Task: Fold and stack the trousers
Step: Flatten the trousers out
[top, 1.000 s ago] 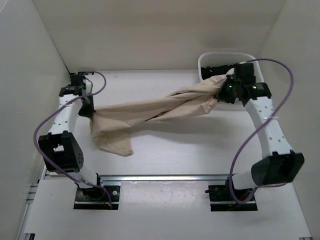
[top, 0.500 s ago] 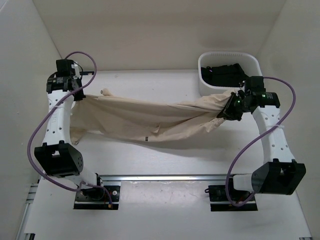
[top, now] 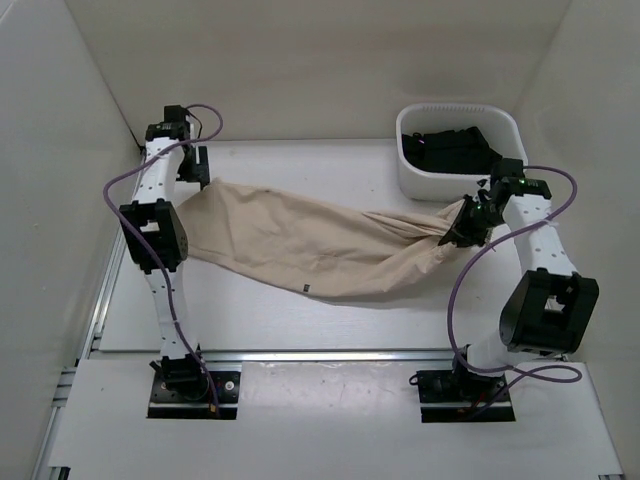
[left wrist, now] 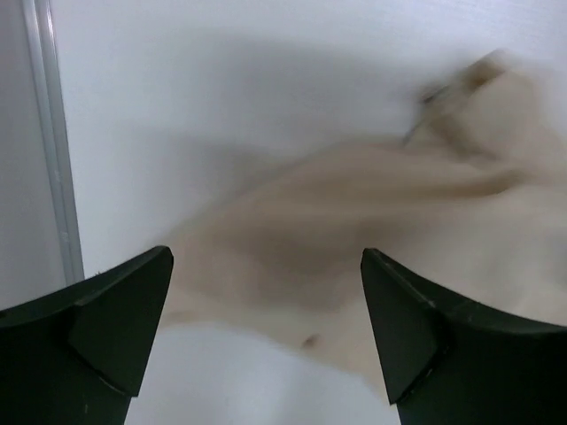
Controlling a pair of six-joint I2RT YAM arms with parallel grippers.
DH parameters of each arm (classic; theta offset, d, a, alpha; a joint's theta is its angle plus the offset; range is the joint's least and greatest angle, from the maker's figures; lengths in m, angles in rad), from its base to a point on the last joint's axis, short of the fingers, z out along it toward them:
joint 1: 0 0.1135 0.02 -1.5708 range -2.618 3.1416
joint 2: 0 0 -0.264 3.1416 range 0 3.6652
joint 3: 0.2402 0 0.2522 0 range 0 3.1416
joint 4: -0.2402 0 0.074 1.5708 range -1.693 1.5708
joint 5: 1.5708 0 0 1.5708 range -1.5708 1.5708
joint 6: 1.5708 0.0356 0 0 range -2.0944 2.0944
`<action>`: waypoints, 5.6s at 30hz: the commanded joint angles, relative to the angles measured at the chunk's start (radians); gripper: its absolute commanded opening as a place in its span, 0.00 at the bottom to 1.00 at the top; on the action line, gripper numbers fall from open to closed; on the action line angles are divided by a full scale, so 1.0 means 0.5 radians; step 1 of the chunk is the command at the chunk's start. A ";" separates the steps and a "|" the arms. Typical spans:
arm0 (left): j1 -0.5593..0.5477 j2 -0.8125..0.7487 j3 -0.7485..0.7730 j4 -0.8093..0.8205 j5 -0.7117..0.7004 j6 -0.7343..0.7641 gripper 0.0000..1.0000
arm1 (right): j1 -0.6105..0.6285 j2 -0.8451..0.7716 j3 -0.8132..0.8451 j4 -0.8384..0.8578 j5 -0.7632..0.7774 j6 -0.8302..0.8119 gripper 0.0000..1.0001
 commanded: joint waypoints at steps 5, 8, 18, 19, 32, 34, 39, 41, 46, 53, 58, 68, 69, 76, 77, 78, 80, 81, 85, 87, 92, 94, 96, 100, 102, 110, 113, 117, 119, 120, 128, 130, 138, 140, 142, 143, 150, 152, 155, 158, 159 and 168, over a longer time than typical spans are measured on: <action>0.379 -1.129 -1.037 0.061 0.216 -0.006 1.00 | -0.070 -0.039 0.079 -0.004 -0.025 -0.114 0.00; 0.545 -1.299 -1.565 0.260 0.220 -0.006 1.00 | -0.107 -0.039 0.057 -0.004 -0.044 -0.160 0.00; 0.794 -0.775 -1.322 0.475 0.590 -0.006 0.95 | -0.226 -0.057 -0.041 -0.057 -0.022 -0.246 0.00; 0.794 -0.741 -1.303 0.512 0.591 -0.006 0.89 | -0.226 -0.057 -0.062 -0.038 -0.050 -0.246 0.00; 0.717 -0.385 -1.266 0.675 0.790 -0.006 0.71 | -0.226 -0.079 -0.062 -0.020 -0.081 -0.283 0.00; 0.717 -0.297 -1.248 0.675 0.769 -0.006 0.58 | -0.226 -0.061 -0.044 -0.020 -0.081 -0.283 0.00; 0.717 -0.219 -1.198 0.534 0.729 -0.006 0.14 | -0.248 0.022 0.115 -0.038 -0.181 -0.215 0.00; 0.738 -0.372 -1.165 0.534 0.607 -0.006 0.14 | -0.315 0.062 0.310 -0.056 -0.295 -0.136 0.00; 0.836 -0.804 -1.094 0.556 0.339 -0.006 0.14 | -0.591 -0.017 0.410 -0.161 -0.295 0.104 0.00; 0.855 -1.480 -1.556 0.672 0.124 -0.006 0.14 | -0.797 -0.195 -0.175 -0.182 -0.075 0.086 0.04; 0.873 -1.784 -2.353 0.773 0.018 -0.006 0.14 | -0.815 -0.082 -0.495 -0.081 0.002 -0.049 0.14; 0.913 -2.133 -3.069 0.773 -0.139 -0.006 0.14 | -0.834 -0.180 -0.651 -0.093 0.103 -0.046 0.80; 0.913 -2.155 -3.100 0.773 -0.158 -0.006 0.14 | -0.834 -0.268 -0.697 -0.111 0.146 -0.025 0.83; 0.953 -2.220 -3.116 0.642 -0.219 -0.006 0.59 | -0.834 -0.625 -1.065 -0.185 0.487 0.137 0.87; 0.977 -2.220 -3.092 0.553 -0.219 -0.006 0.71 | -0.834 -0.670 -1.090 -0.216 0.530 0.156 0.89; 0.978 -2.220 -3.055 0.504 -0.219 -0.006 0.76 | -0.834 -0.695 -1.090 -0.216 0.563 0.156 0.98; 0.999 -2.220 -2.834 0.424 -0.155 -0.006 0.87 | -0.834 -0.732 -1.072 -0.289 0.665 0.181 0.98; 1.023 -2.195 -2.730 0.308 -0.036 -0.006 0.89 | -0.834 -0.750 -1.032 -0.311 0.747 0.208 0.99; 1.024 -2.021 -2.160 0.056 0.234 -0.006 0.95 | -0.834 -0.827 -1.074 -0.351 0.736 0.257 0.99; 1.005 -1.859 -2.058 0.025 0.320 -0.006 0.95 | -0.834 -0.879 -1.130 -0.333 0.641 0.300 0.98; 0.907 -1.383 -1.966 0.077 0.443 -0.006 0.91 | -0.834 -0.984 -1.265 -0.314 0.558 0.319 0.84; 0.907 -1.205 -1.959 0.049 0.517 -0.006 0.90 | -0.834 -1.011 -1.363 -0.271 0.484 0.358 0.75; 0.907 -1.183 -2.032 0.049 0.542 -0.006 0.90 | -0.834 -1.039 -1.430 -0.183 0.450 0.395 0.64; 0.907 -1.210 -2.308 0.074 0.563 -0.006 0.97 | -0.834 -1.097 -1.449 -0.017 0.508 0.475 0.23; 0.907 -1.235 -2.480 0.135 0.563 -0.006 0.94 | -0.834 -1.076 -1.397 0.002 0.527 0.475 0.07; 0.752 -1.436 -2.199 -0.086 0.910 -0.006 0.14 | -0.812 -0.993 -1.222 -0.041 0.570 0.457 0.00; 0.460 -1.688 -2.348 -0.067 0.791 -0.006 0.14 | -0.812 -0.993 -1.268 -0.023 0.570 0.457 0.00; -0.134 -1.796 -2.612 -0.180 0.732 -0.006 0.14 | -0.791 -0.993 -1.317 -0.023 0.570 0.438 0.00; -0.283 -1.824 -2.631 -0.278 0.802 -0.006 0.22 | -0.772 -0.975 -1.317 -0.023 0.570 0.438 0.00; -0.411 -1.875 -2.631 -0.306 0.827 -0.006 0.27 | -0.772 -0.950 -1.317 -0.004 0.570 0.438 0.00; -0.845 -2.094 -2.384 -0.426 0.827 -0.006 0.68 | -0.772 -0.932 -1.222 -0.023 0.653 0.401 0.00; -0.817 -2.149 -2.233 -0.307 0.790 -0.006 0.68 | -0.772 -0.932 -1.222 -0.023 0.653 0.401 0.00; -0.036 -1.898 -2.259 0.102 0.606 -0.006 0.63 | -0.772 -1.011 -1.333 -0.001 0.674 0.401 0.00; 0.115 -1.736 -2.309 0.101 0.698 -0.006 0.71 | -0.772 -1.036 -1.381 0.045 0.650 0.401 0.00; 0.241 -1.643 -2.309 0.129 0.842 -0.006 0.81 | -0.772 -1.036 -1.409 0.066 0.613 0.401 0.00; 0.241 -1.603 -2.309 0.129 0.888 -0.006 0.83 | -0.772 -1.036 -1.409 0.088 0.595 0.401 0.00; 0.079 -1.264 -2.303 0.071 1.024 -0.006 0.70 | -0.772 -1.073 -1.458 0.106 0.573 0.383 0.00; 0.079 -1.180 -2.282 -0.036 1.048 -0.006 0.41 | -0.772 -1.073 -1.458 0.106 0.573 0.383 0.00; -0.022 -1.210 -2.147 -0.201 1.253 -0.006 0.14 | -0.772 -1.073 -1.440 0.088 0.573 0.383 0.00; -0.353 -1.305 -1.981 -0.291 1.131 -0.006 0.14 | -0.772 -1.073 -1.440 0.088 0.573 0.383 0.00; -0.451 -1.330 -1.959 -0.291 1.067 -0.006 0.14 | -0.772 -1.052 -1.440 0.088 0.573 0.383 0.00; -1.470 -1.244 -2.030 -0.414 0.983 -0.006 0.67 | -0.772 -1.014 -1.440 0.106 0.591 0.383 0.00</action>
